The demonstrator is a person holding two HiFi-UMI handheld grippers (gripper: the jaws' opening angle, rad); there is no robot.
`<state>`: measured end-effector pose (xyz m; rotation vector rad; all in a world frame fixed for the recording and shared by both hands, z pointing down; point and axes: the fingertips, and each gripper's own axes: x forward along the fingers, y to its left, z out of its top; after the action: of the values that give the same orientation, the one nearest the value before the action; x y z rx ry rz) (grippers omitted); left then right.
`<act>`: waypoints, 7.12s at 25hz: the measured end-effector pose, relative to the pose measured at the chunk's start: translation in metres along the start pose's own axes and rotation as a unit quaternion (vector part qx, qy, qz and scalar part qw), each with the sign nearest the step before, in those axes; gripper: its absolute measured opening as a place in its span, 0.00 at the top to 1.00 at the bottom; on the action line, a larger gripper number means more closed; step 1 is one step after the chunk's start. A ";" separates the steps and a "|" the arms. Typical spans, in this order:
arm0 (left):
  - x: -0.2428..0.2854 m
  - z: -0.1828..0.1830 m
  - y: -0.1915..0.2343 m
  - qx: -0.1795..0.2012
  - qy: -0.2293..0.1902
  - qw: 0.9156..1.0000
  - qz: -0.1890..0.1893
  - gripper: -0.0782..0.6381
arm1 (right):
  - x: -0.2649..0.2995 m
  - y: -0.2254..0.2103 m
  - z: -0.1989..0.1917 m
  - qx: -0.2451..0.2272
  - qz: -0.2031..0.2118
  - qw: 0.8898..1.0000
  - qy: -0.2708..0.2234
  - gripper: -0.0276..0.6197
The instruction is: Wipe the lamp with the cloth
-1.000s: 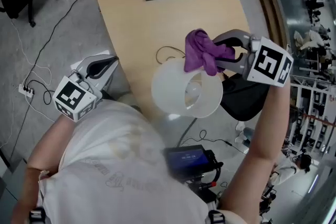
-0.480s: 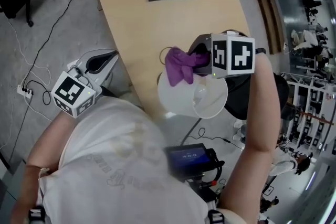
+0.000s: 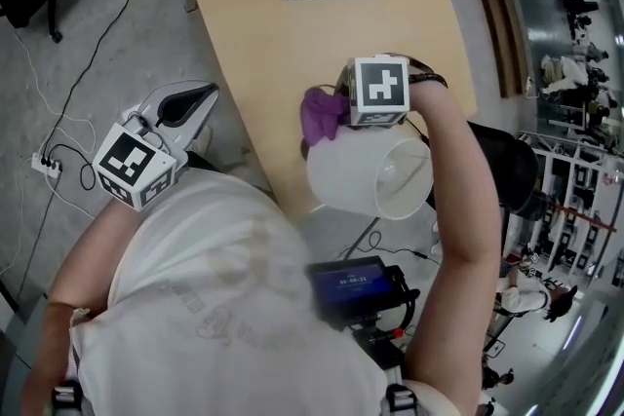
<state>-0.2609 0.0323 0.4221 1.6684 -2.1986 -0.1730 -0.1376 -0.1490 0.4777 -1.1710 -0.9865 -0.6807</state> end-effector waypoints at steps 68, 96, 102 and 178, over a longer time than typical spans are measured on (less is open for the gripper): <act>-0.061 -0.008 -0.122 0.139 0.057 0.970 -0.192 0.89 | -0.067 0.157 0.026 0.308 -0.645 0.694 -0.084 0.73; -0.048 -0.047 -0.156 0.164 0.097 0.950 -0.248 0.89 | -0.015 0.205 0.020 0.396 -0.658 0.573 -0.287 0.74; -0.047 -0.031 -0.152 0.167 0.082 0.954 -0.234 0.89 | -0.050 0.195 -0.012 0.390 -0.691 0.545 -0.272 0.74; 0.053 -0.045 -0.178 0.138 0.130 0.941 -0.281 0.89 | 0.082 0.192 -0.153 0.623 -0.489 0.240 -0.561 0.73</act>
<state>-0.0963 -0.0641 0.4187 2.2926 -1.5628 0.2120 0.1040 -0.2382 0.4567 1.0007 -2.7407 0.4875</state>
